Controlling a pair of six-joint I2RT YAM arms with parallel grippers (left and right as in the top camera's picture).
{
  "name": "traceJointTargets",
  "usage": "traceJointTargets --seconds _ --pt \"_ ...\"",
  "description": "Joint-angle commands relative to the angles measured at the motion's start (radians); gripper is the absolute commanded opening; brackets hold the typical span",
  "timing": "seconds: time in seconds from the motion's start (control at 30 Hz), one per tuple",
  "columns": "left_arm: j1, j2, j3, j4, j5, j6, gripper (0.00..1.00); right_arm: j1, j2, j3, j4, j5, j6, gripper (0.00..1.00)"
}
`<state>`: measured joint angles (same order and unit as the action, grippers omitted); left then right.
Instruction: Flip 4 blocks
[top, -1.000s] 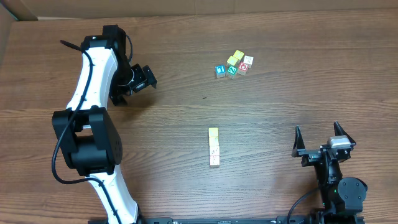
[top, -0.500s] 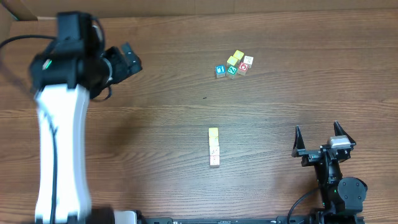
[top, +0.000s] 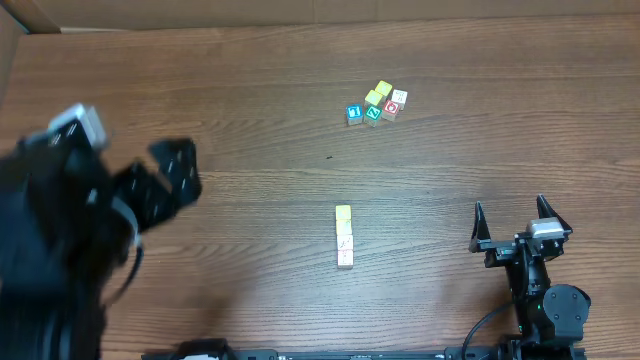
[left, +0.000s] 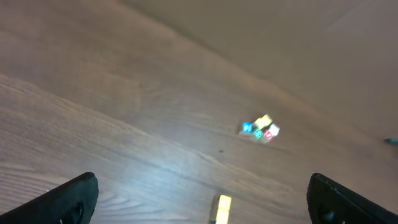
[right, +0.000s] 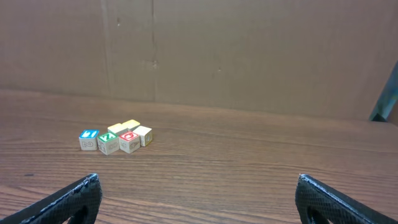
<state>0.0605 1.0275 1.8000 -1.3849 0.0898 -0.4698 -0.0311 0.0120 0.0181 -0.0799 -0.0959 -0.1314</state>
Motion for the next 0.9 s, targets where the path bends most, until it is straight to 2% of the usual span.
traceJointTargets --seconds 0.0,0.3,0.47,0.67,0.87 --pt "-0.004 -0.103 0.008 -0.006 -0.020 -0.016 1.00 -0.004 -0.009 -0.010 0.003 0.012 -0.004 1.00" --pt "-0.003 -0.177 -0.001 -0.123 -0.064 -0.013 1.00 -0.004 -0.009 -0.010 0.003 0.012 -0.004 1.00" --pt "-0.024 -0.272 -0.093 -0.130 -0.079 0.006 1.00 -0.004 -0.009 -0.010 0.003 0.013 -0.004 1.00" --pt "-0.035 -0.465 -0.366 -0.084 -0.109 0.005 1.00 -0.004 -0.009 -0.010 0.003 0.012 -0.004 1.00" --pt "-0.035 -0.694 -0.724 0.167 -0.124 0.005 1.00 -0.004 -0.009 -0.010 0.003 0.012 -0.004 1.00"
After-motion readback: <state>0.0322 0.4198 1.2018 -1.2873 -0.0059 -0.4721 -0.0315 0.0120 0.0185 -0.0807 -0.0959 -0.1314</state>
